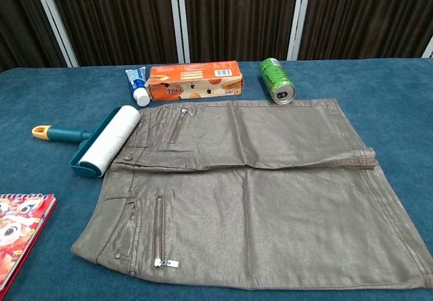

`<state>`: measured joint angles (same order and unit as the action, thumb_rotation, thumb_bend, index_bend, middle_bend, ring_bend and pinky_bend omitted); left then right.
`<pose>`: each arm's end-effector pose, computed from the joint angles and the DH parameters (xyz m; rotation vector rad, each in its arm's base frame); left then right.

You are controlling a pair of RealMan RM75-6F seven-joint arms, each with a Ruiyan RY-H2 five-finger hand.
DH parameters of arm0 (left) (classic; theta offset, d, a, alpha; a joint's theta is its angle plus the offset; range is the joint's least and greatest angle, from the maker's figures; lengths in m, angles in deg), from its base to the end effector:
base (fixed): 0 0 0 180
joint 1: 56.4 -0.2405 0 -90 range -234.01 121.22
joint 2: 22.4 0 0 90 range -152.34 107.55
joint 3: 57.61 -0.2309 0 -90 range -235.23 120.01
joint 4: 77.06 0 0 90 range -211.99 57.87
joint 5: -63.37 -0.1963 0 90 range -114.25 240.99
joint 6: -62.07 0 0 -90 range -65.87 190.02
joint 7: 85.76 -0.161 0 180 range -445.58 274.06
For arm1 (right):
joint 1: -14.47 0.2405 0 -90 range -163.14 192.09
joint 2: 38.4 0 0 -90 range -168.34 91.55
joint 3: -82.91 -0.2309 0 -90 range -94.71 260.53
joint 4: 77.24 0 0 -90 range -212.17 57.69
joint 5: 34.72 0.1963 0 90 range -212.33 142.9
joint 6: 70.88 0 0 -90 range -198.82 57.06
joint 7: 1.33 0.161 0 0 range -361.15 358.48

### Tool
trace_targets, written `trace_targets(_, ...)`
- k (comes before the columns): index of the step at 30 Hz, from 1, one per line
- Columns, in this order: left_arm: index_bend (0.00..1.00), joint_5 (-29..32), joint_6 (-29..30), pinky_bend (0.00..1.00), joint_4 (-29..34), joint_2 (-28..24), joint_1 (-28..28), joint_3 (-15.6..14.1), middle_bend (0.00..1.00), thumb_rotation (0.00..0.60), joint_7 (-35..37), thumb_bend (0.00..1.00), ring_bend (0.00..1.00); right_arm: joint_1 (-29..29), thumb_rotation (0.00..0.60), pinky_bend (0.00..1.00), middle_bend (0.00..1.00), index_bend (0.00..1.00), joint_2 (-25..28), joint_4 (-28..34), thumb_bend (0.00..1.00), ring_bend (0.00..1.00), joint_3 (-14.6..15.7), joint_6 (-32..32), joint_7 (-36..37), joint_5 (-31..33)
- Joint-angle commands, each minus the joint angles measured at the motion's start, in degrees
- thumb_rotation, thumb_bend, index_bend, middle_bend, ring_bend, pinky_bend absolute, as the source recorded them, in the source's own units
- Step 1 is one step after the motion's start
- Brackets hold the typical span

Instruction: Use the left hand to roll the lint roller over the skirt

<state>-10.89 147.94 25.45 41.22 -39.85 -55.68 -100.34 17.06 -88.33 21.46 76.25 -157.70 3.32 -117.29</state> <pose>-0.2383 0.2394 0.1565 -1.3880 -0.8242 -0.8725 -0.2800 -0.1951 0.2399 1.2856 -0.8228 0.8881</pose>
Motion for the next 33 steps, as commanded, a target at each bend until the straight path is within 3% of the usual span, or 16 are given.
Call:
trace_targets(1, 0.0, -0.39, -0.56, 0.0, -0.62, 0.18, -0.05, 0.22, 0.0, 0.6, 0.39, 0.0, 0.0, 0.16, 0.6, 0.0, 0.0, 0.0, -0.02, -0.06, 0.0, 0.0, 0.01, 0.39, 0.07, 0.16)
trace_targets(7, 0.0, 0.16, -7.18, 0.0, -5.81, 1.95, 3.12, 1.95, 0.0, 0.6, 2.69, 0.0, 0.0, 0.49, 0.6, 0.0, 0.0, 0.0, 0.16, -0.06, 0.0, 0.0, 0.0, 1.41, 1.07, 0.55)
trace_targets(12, 0.09, 3.05, -19.09, 0.03, -16.71, 7.72, 10.15, 4.77, 0.01, 0.6, 5.02, 0.0, 0.0, 0.89, 0.6, 0.0, 0.0, 0.0, 0.32, 0.55, 0.0, 0.0, -0.2, 1.93, 1.08, 0.69)
trace_targets(14, 0.13, 4.08, -23.95, 0.06, -22.89, 11.42, 13.21, 5.63, 0.03, 0.6, 5.58, 0.04, 0.01, 0.92, 0.6, 0.0, 0.0, 0.0, 0.19, 0.49, 0.0, 0.0, -0.03, 2.08, 0.64, 0.62)
trace_targets(20, 0.24, 6.36, -34.62, 0.15, -37.82, 21.32, 18.96, 6.29, 0.14, 0.6, 8.0, 0.29, 0.09, 1.41, 0.6, 0.0, 0.0, 0.0, -0.37, 0.4, 0.0, 0.0, -0.2, 3.2, -0.47, 1.85)
trace_targets(25, 0.27, 5.1, -36.63, 0.2, -44.92, 27.62, 20.66, 5.86, 0.18, 0.6, 10.26, 0.38, 0.13, 2.11, 0.6, 0.0, 0.0, 0.0, -0.72, -0.09, 0.0, 0.0, -0.14, 5.18, -0.85, 3.07)
trace_targets(33, 0.27, 4.08, -36.96, 0.22, -48.18, 30.77, 22.37, 6.59, 0.18, 0.6, 10.96, 0.4, 0.14, 2.33, 0.6, 0.0, 0.0, 0.0, -0.64, -0.23, 0.0, 0.0, -0.18, 5.95, -0.59, 3.77)
